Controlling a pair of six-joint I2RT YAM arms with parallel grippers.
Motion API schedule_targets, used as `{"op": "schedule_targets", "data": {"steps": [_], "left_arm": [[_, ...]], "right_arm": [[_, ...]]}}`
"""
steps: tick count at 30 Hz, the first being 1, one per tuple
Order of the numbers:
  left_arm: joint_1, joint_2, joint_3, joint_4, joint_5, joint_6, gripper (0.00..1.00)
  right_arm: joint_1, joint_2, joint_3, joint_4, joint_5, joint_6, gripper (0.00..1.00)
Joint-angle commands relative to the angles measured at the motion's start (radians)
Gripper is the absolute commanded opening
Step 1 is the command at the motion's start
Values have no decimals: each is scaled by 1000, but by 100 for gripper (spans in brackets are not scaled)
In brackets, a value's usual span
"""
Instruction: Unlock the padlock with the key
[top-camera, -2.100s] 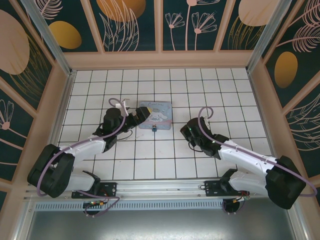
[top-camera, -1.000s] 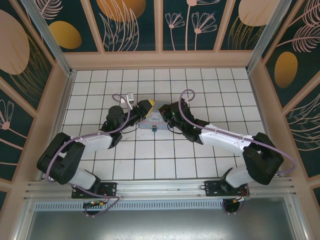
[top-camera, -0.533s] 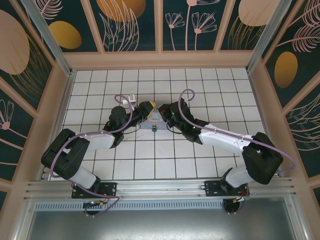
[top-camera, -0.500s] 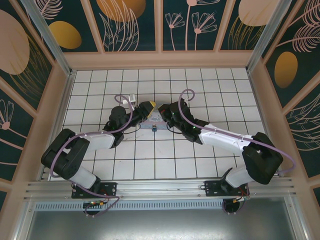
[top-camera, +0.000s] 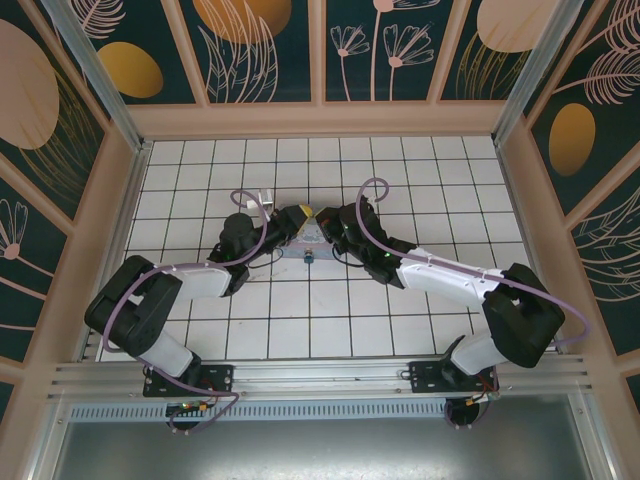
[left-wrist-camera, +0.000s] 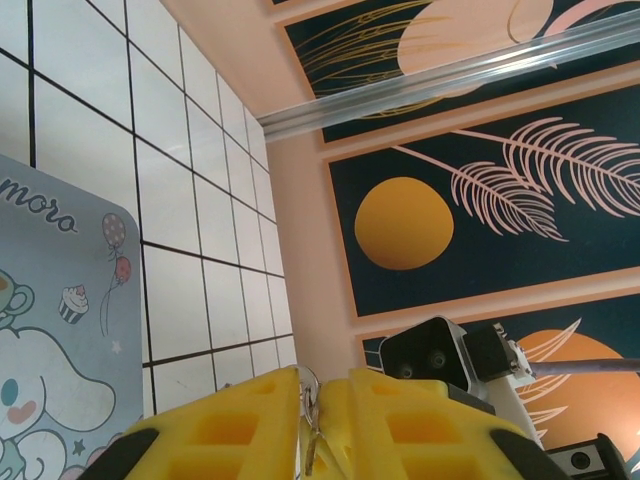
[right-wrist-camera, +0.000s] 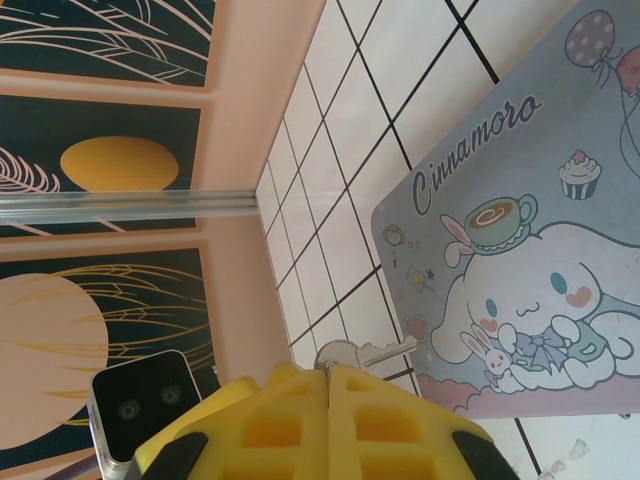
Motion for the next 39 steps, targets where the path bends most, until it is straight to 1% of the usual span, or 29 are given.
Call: {"op": "schedule_targets", "data": {"steps": [1,6,7,9,10,12,14,17,22,25,28,31,35,39], "left_arm": [[-8,16,21,39,-13,10,16],[-8,23,24,34,-18,14,0],[-10,22,28,23,-16,23,0],[-9,13,40,-14,-9,52,0],[-9,6,49,-40,-7,74,0],[-9,-6,73,-99,4,123,0],[-9,-11,109,-161,38,179,0],[-8,-10,170,-253,110,273,0],[-8,6,274,-419,223,438,0],[-6,23,323,-481,274,506,0],[-1,54,366,-502,349,530,0],[0,88,394,-523,406,540,0],[3,99,422,-529,410,534,0],[2,100,406,-477,405,489,0]], "right_arm": [[5,7,5,39,-3,8,0],[4,0,-1,34,-7,5,0],[1,-8,-7,28,-6,-3,0],[-4,-42,-25,-2,9,-24,21],[-11,-68,-42,-14,25,-38,30],[-31,-122,-83,-5,32,-86,40],[-66,-173,-126,12,12,-150,48],[-146,-264,-223,98,-68,-262,54],[-325,-349,-336,276,-342,-447,54],[-383,-360,-373,368,-476,-542,53],[-411,-349,-412,488,-582,-594,52],[-422,-326,-440,590,-656,-614,49],[-415,-279,-442,677,-728,-609,47],[-394,-233,-430,704,-731,-609,45]]}}
